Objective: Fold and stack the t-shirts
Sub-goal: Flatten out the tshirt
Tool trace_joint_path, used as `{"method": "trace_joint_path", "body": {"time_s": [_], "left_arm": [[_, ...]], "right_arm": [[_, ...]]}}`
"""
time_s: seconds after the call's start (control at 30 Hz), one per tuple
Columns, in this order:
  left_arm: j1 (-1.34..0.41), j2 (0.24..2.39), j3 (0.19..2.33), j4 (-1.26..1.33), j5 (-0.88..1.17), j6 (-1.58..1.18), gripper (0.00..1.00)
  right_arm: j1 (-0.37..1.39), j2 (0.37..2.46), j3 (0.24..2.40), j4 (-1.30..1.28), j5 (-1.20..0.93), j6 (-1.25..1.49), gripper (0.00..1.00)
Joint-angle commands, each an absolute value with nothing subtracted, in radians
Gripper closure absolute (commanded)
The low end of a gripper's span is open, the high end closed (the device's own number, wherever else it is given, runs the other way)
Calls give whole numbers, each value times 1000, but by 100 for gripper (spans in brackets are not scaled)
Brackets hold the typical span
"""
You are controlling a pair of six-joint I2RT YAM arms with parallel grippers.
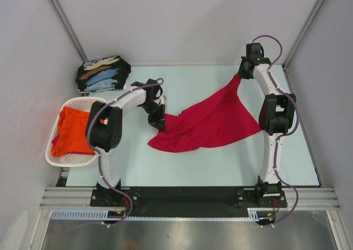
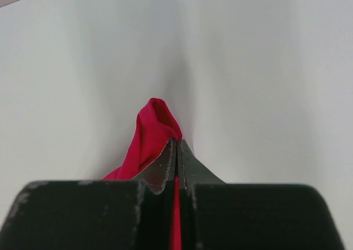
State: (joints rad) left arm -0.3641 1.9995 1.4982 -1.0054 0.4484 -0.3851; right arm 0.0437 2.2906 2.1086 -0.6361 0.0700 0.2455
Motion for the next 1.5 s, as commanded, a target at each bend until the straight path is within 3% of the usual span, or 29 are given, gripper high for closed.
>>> {"method": "trace_joint_path", "body": {"time_s": [0.0, 0.3, 0.6, 0.87, 1.17, 1.33, 1.47], "left_arm": [[-364, 1948, 1508, -1040, 451, -351, 100], [-342, 1829, 1654, -933, 310, -397, 100], [-313, 1668, 1667, -592, 150, -501, 100], [-290, 1554, 1781, -569, 2, -460, 100], [-258, 1379, 1983, -613, -205, -370, 100], [-261, 1205, 1904, -666, -215, -393, 100], [-272, 975, 1822, -744, -215, -390, 100]], "right_arm": [[40, 2203, 2111, -615, 98, 232, 100], [41, 2129, 2083, -609, 121, 212, 100], [37, 2011, 2013, -577, 144, 195, 100], [28, 1843, 1983, -531, 152, 166, 100], [21, 1427, 1882, -485, 209, 141, 100], [95, 1143, 1692, -474, 262, 94, 100], [121, 904, 1663, -604, 275, 104, 100]]}}
